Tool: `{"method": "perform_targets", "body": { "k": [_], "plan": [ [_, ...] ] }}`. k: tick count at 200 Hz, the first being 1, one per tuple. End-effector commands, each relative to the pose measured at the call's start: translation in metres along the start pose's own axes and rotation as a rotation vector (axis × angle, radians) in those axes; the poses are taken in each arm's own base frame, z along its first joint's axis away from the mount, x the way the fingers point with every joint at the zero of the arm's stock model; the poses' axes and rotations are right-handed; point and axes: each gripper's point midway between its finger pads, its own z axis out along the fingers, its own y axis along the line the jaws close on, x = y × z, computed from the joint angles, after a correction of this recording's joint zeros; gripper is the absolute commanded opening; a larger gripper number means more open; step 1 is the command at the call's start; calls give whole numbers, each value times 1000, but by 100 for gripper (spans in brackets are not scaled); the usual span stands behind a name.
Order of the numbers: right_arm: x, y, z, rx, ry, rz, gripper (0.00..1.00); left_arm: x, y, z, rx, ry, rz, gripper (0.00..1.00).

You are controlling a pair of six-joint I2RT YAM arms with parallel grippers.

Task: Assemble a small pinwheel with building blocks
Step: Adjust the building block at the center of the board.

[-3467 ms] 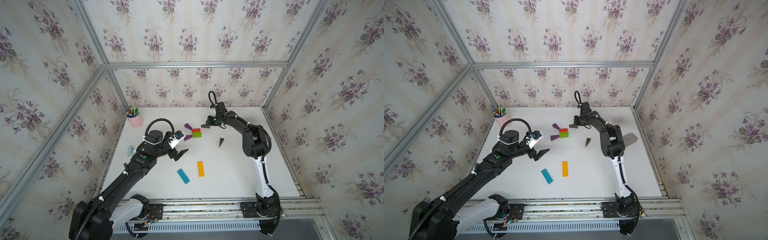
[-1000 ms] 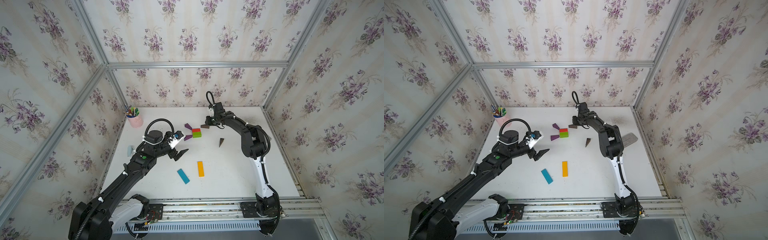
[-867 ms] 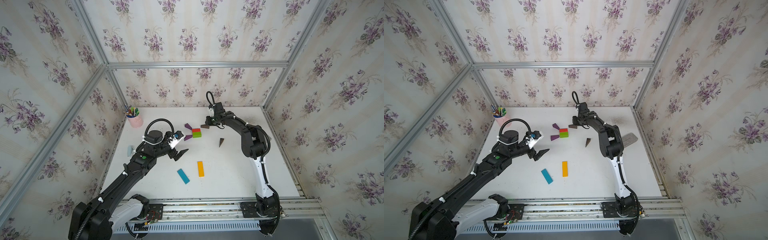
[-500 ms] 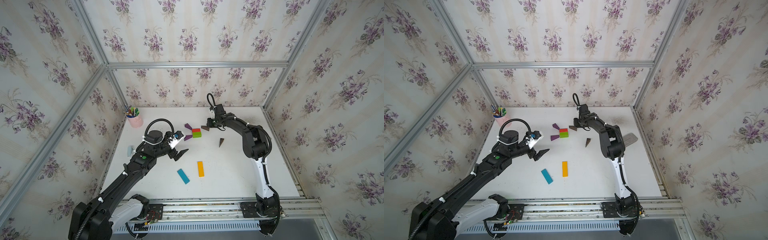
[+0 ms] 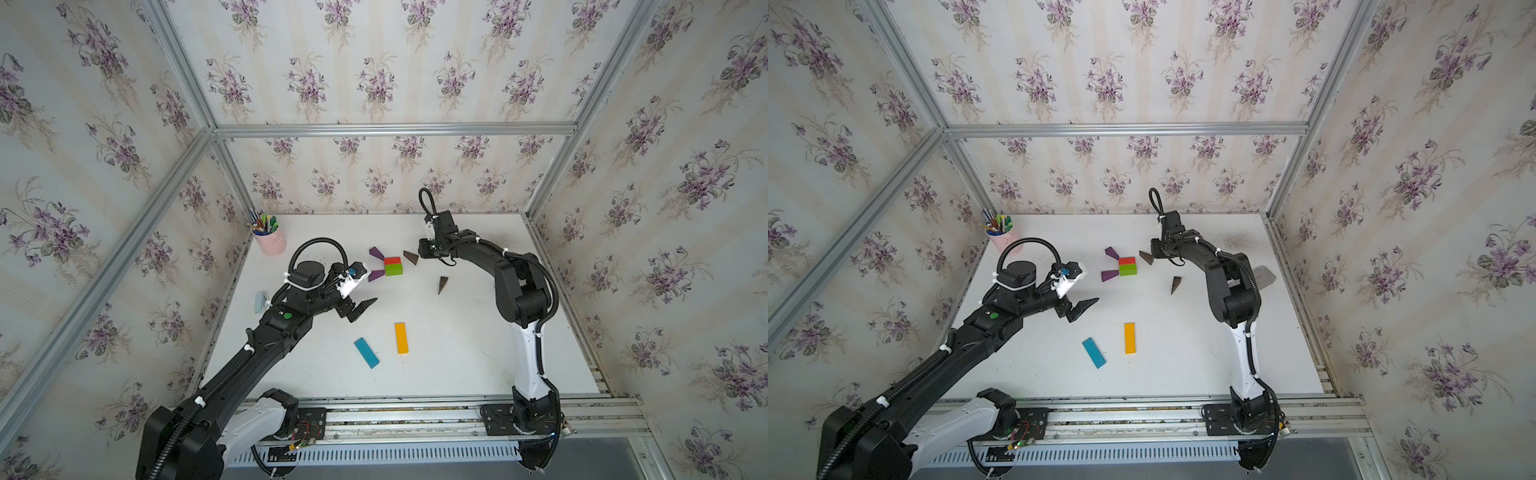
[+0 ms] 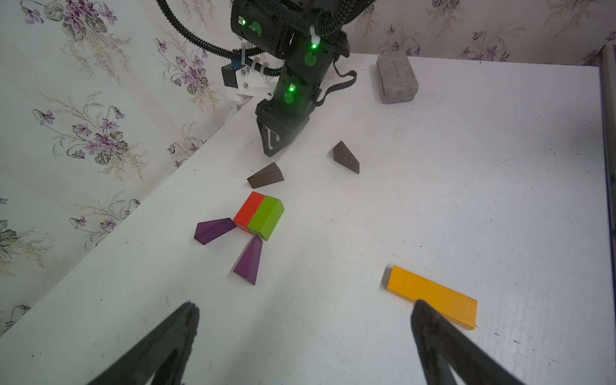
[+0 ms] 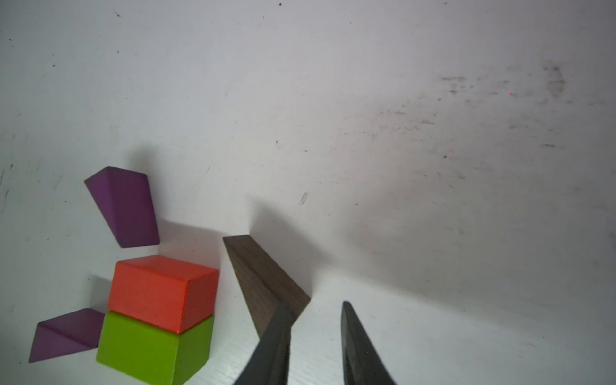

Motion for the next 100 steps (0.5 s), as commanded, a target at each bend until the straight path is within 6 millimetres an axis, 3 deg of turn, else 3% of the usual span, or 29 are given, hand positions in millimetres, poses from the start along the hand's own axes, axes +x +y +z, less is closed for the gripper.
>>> {"method": "perform_targets", "body": {
  "k": [1, 52, 100],
  "plan": [
    [1, 0, -11, 4, -20, -28, 28, -10, 0, -2, 4, -35, 14, 100],
    [38, -2, -21, -11, 11, -31, 26, -11, 1, -2, -1, -35, 16, 100],
    [34, 12, -18, -46, 10, -56, 26, -10, 1, -1, 4, -33, 14, 100]
  ]
}}
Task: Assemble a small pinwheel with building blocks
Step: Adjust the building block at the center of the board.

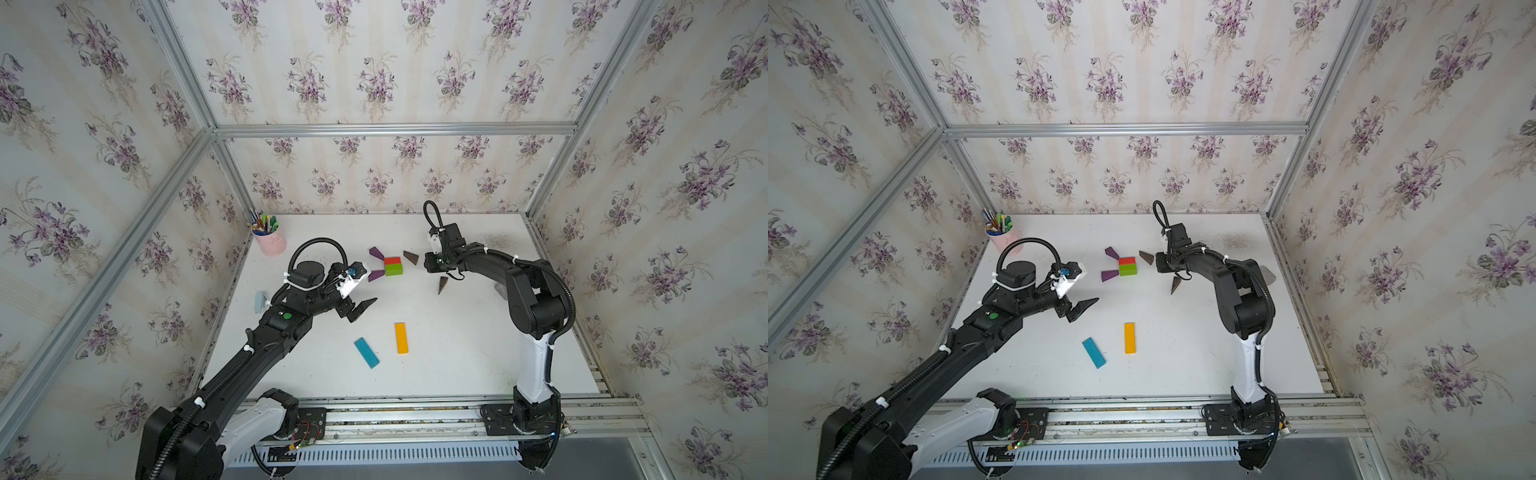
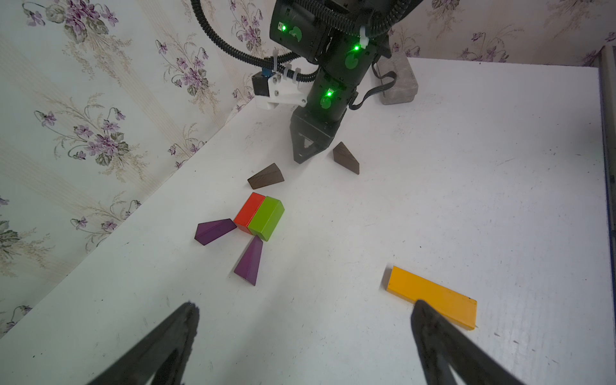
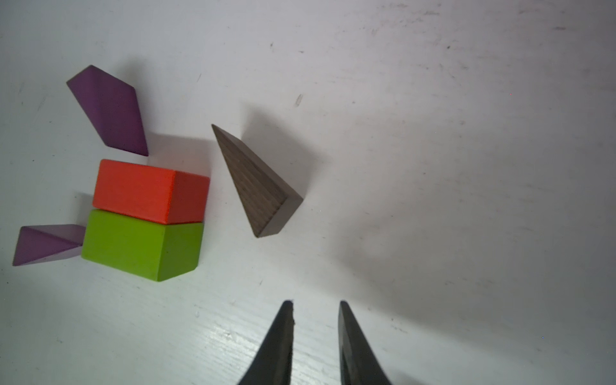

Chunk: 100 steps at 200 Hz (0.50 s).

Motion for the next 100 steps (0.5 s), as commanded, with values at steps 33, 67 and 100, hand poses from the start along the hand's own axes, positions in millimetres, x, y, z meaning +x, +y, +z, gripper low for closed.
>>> {"method": "perform_targets", "body": {
  "k": [33, 67, 100],
  "plan": [
    [-21, 19, 12, -19, -20, -40, 26, -8, 1, -1, -1, -26, 15, 100],
    [-17, 22, 20, -6, 6, -51, 27, -7, 2, 0, -3, -23, 13, 100],
    [-13, 20, 28, 21, 24, -55, 27, -7, 1, 1, 3, -22, 12, 100]
  ]
}}
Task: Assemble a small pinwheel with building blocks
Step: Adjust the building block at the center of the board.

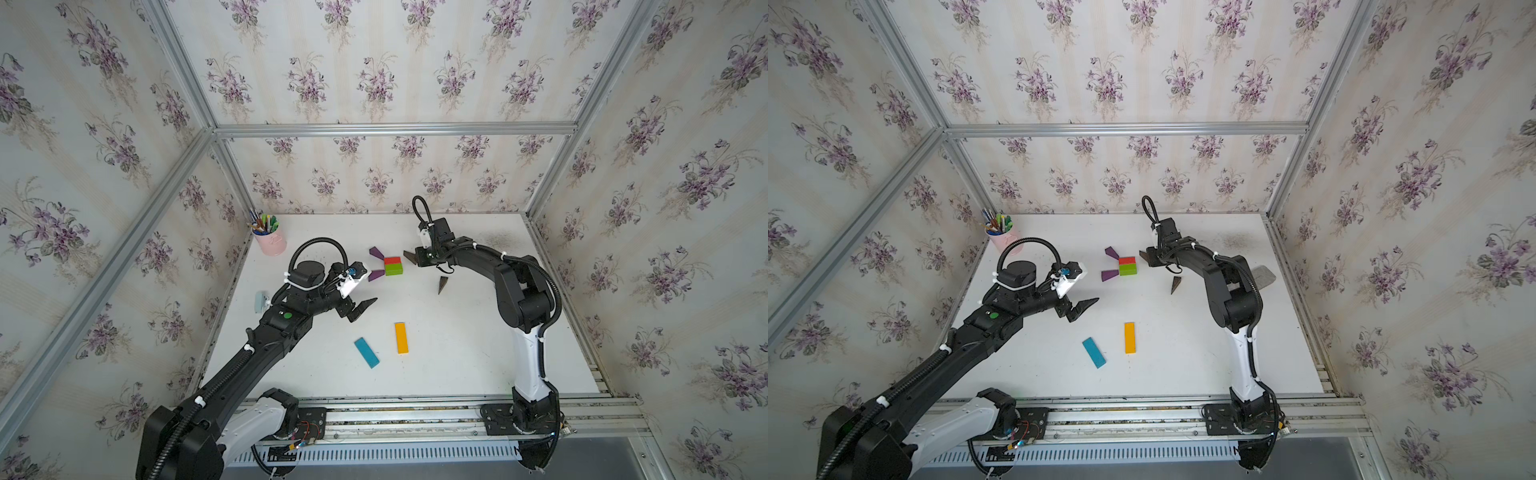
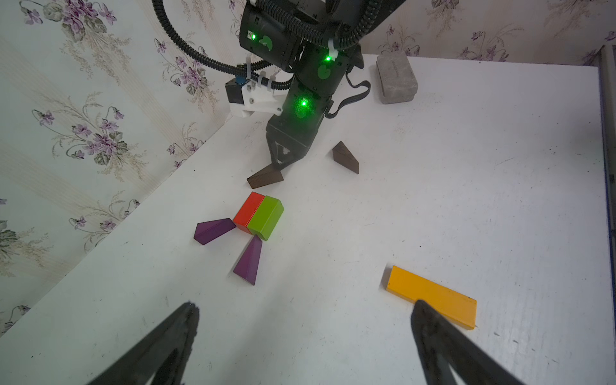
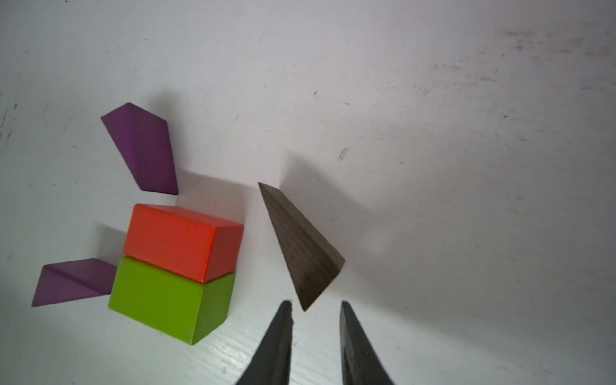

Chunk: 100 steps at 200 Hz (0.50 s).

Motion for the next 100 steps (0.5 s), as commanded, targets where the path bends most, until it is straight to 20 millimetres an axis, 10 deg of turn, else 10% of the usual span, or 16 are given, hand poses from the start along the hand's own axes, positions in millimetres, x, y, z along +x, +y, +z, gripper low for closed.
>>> {"method": "perform_targets", "body": {
  "k": [1, 100],
  "plan": [
    [7, -4, 5, 29, 28, -2, 28, -8, 2, 0, 0, -26, 13, 100],
    [3, -13, 16, 79, 33, -5, 27, -7, 2, 0, -4, -22, 13, 100]
  ]
}}
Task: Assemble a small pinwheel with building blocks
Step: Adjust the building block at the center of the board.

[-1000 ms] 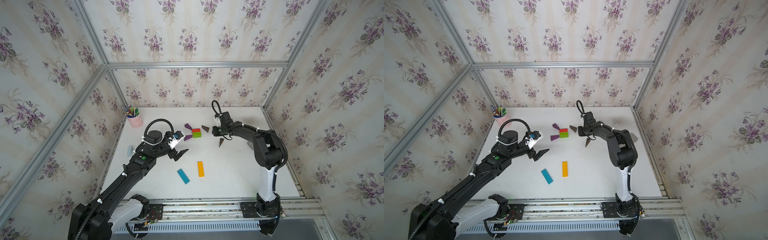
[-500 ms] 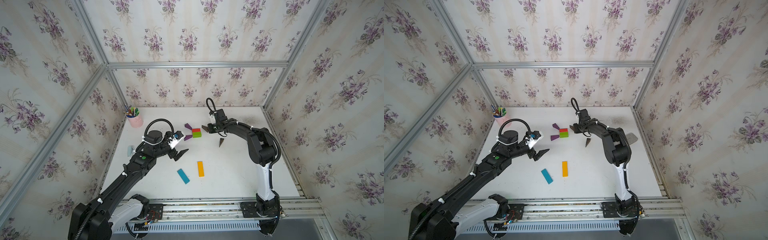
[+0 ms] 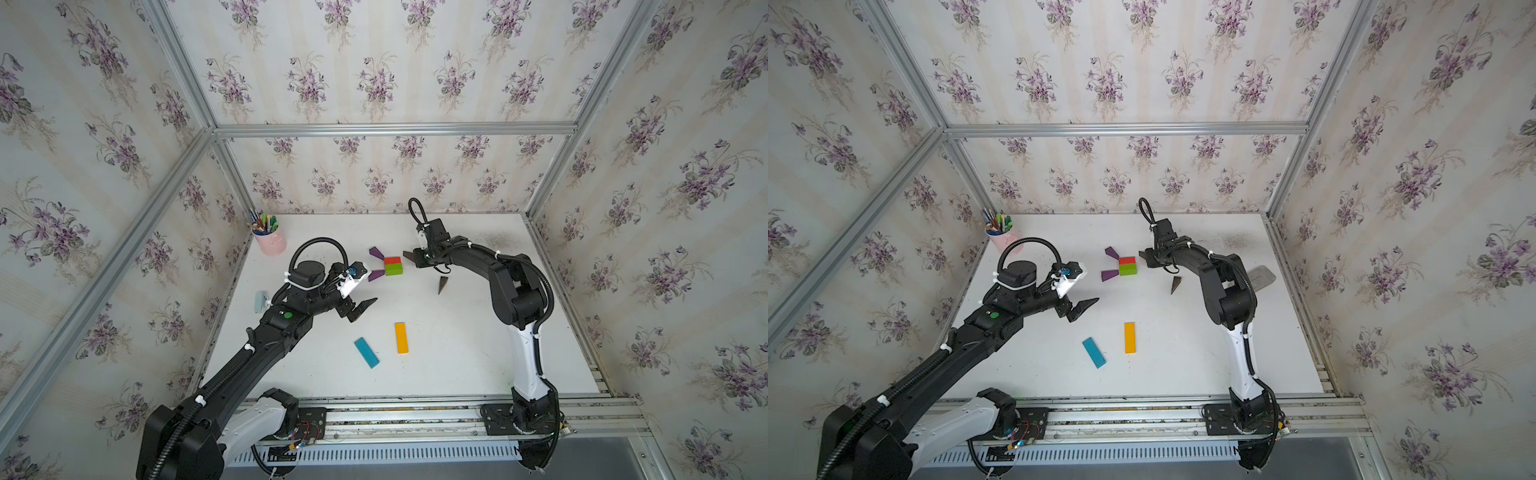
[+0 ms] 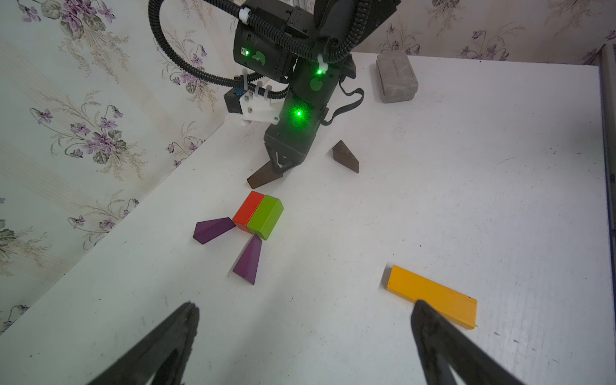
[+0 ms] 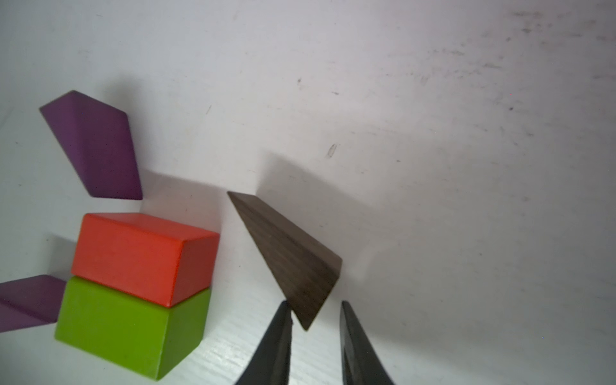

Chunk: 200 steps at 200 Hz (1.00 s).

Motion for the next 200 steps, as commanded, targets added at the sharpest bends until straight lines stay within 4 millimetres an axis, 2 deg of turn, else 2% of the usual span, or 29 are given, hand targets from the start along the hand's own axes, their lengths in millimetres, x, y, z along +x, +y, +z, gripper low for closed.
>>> {"method": "perform_targets", "body": {
  "k": [1, 64, 105, 149, 200],
  "plan": [
    [0, -4, 3, 23, 4, -2, 27, -7, 2, -1, -6, -24, 14, 100],
    [-15, -6, 12, 28, -16, -37, 27, -7, 2, 0, -6, -23, 16, 100],
    [-19, -7, 15, 19, -33, -123, 27, -7, 2, 0, -5, -22, 15, 100],
    [-26, -18, 16, -84, -54, -184, 31, -6, 2, 1, -4, -19, 12, 100],
    [-48, -19, 14, -126, -90, -227, 32, -4, 2, 2, -3, -15, 11, 100]
  ]
}}
